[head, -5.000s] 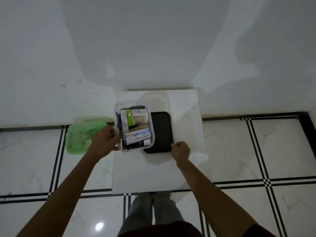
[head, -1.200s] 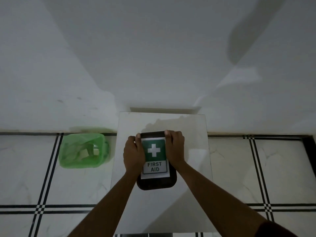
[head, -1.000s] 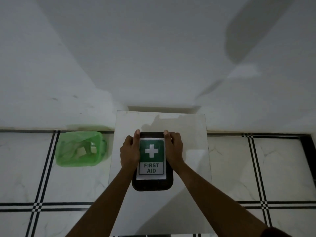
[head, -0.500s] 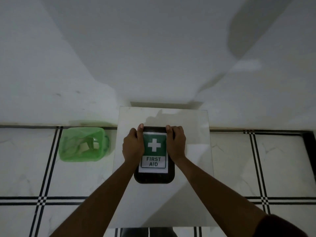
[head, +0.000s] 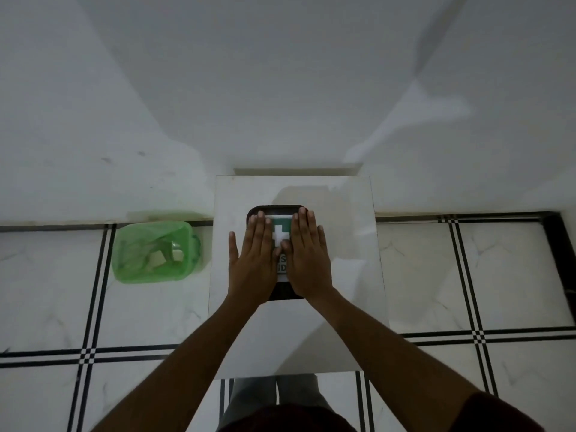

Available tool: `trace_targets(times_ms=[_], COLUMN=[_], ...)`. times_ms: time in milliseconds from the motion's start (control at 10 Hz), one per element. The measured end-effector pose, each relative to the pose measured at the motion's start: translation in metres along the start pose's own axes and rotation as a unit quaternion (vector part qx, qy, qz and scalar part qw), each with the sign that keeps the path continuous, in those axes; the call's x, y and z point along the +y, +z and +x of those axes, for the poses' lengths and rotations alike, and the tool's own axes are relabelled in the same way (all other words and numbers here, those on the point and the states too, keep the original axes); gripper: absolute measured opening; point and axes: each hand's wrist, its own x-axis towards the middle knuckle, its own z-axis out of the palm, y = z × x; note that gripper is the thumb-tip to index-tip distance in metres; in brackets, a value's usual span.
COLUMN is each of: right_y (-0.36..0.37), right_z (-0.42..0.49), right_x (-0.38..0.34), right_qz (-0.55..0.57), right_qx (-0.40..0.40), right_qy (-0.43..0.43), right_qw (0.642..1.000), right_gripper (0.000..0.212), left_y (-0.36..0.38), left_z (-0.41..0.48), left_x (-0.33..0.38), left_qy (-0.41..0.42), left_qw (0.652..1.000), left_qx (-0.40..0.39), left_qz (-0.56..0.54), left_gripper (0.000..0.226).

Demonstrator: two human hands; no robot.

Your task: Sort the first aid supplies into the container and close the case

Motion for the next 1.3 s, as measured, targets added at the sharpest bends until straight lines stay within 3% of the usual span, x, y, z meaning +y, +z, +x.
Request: trace_targets(times_ms=[200,500,700,1000,1100,1300], right_y=[0.004,-0.010,-0.022,-0.024,-0.055,-0.155], right_z=[0.000,0.005,-0.020,-0.043,-0.035,0.021], right_x=[-0.003,-0.007,-0.010,-0.007,-0.011,-0.028], right_qz=[-0.032,-0.045,-0.014,0.012,0.018,0.032], right_qx=[-0.008,-0.051,-0.012,-0.032,-0.019,0.124], right_qy=[0.002,0.004,0.039,0.058,0.056,-0.015], right_qw=[0.999,0.998,0.999,0.998,0.998,0.992], right_gripper=[0.073,0.063,0.060,0.062,0.057,0.053], left_y=[-0.002,-0.002,-0.005,-0.010,-0.042,-0.149], left_z=[0.002,0.006,-0.026,-0.042,-0.036,-0.007], left_x=[-0.001,-0.004,0.001,-0.002,0.002,0.012], left_qy=[0.022,0.006,-0.021,-0.014,-0.018,0.008], left_qw=[1.000,1.000,0.999,0.993,0.986,0.971], left_qx=[-0.005,-0.004,0.028,-0.012,0.022,0.150], left_qz=[0.002,-0.001,-0.009,-0.117,-0.163,-0.189], left_gripper=[0.074,0.059,0.059,0.057,0.054,0.049])
